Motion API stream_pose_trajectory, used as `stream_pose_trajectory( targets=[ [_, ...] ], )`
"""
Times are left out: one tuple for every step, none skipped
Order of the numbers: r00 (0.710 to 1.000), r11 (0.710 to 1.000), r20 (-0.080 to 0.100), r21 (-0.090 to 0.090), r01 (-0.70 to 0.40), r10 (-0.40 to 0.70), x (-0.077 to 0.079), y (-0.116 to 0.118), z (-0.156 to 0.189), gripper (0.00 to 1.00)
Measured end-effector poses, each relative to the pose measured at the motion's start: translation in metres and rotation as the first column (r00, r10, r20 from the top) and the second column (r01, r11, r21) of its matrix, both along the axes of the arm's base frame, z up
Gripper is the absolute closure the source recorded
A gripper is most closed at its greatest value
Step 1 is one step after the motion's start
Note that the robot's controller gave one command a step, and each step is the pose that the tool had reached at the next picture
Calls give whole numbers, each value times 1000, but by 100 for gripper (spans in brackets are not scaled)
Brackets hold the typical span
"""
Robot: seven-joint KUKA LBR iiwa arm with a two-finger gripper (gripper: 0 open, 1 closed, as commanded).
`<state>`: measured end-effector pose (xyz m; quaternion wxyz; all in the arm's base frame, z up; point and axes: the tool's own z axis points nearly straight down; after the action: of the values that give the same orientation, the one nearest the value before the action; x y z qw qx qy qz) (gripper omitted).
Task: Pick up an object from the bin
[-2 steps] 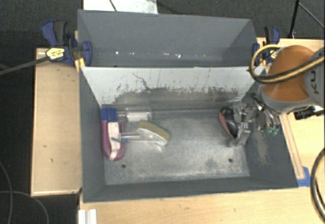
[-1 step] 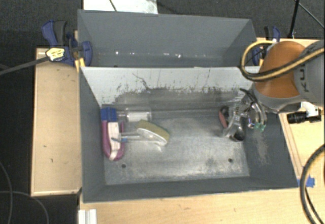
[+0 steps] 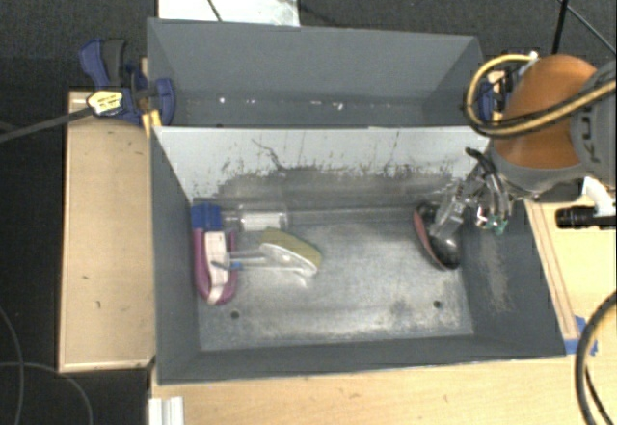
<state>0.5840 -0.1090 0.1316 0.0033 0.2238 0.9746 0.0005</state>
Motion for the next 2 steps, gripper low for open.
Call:
stream_pose_trajectory(
  targets=[
    [1000, 1000, -3, -1, -2, 2, -1, -1, -2, 0],
    [999, 999, 4, -3, -49, 49, -46, -14, 93, 0]
  ],
)
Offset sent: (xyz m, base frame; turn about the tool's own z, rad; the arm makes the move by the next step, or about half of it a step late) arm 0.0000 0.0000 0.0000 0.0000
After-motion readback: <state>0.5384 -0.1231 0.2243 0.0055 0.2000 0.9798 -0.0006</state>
